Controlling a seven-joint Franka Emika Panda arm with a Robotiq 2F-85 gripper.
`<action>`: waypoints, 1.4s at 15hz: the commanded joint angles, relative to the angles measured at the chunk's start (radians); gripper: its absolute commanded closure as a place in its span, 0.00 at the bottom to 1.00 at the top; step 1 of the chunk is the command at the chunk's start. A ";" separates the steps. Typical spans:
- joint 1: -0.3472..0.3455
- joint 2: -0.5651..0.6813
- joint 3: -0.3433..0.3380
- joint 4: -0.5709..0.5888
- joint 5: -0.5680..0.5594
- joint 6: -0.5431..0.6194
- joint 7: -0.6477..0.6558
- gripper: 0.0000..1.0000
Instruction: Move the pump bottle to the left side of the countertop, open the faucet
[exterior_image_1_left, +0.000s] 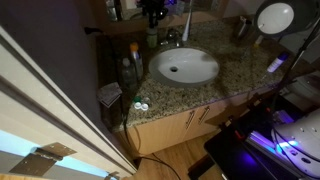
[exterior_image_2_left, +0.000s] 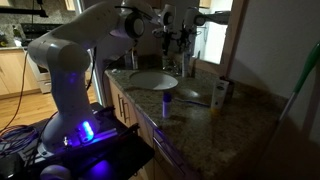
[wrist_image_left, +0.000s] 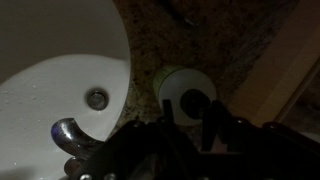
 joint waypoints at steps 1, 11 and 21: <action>0.006 -0.007 0.005 0.040 0.002 -0.025 0.001 0.24; -0.042 -0.152 0.035 0.188 0.003 -0.522 -0.247 0.00; -0.186 -0.233 0.051 0.214 0.078 -0.696 -0.557 0.00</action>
